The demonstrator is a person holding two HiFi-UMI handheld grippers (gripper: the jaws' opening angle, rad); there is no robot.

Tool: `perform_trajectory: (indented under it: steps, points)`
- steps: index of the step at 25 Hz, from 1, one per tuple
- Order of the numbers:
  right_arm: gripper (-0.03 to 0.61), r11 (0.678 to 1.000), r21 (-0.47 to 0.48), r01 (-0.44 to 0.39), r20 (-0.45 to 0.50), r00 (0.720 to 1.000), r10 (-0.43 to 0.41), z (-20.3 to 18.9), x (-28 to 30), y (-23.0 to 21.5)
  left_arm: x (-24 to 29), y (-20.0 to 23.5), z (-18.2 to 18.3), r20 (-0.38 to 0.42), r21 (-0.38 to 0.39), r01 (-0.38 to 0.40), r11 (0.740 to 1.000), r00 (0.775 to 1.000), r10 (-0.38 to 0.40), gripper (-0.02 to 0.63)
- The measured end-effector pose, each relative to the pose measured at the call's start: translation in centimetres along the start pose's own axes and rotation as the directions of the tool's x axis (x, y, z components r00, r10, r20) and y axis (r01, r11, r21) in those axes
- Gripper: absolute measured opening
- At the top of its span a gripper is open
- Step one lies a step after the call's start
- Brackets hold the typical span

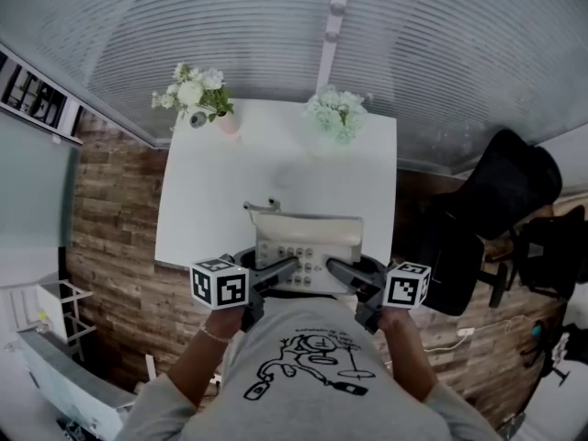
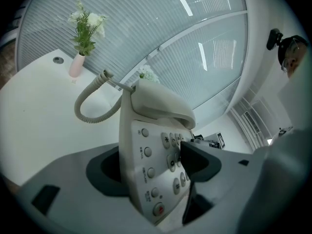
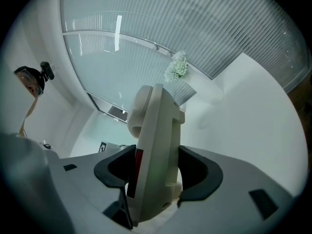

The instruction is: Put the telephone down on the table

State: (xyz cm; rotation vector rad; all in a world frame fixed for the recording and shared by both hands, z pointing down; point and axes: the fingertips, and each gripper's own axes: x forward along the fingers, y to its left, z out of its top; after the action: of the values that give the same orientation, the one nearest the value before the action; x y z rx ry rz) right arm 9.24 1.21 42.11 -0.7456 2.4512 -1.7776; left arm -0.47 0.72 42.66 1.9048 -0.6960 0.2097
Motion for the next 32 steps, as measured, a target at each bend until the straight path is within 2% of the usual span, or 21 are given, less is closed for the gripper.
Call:
perform_trajectory:
  steps: [12,20,32]
  points:
    - [0.281,0.999,0.012,0.043,0.029,0.999,-0.043,0.1,2.2,-0.7,-0.2,2.4,0.9,-0.068,-0.004,0.028,1.000,0.997,-0.028,0.319]
    - [0.281,0.998,0.003,0.055,0.022,0.998,-0.055,0.4,3.1,-1.8,0.4,3.9,1.2,-0.080,-0.015,0.036,0.999,0.996,-0.038,0.319]
    - [0.281,0.997,0.028,0.073,-0.011,0.997,-0.073,-0.3,4.5,-5.3,2.2,7.0,0.2,-0.120,-0.029,0.011,1.000,0.993,-0.014,0.321]
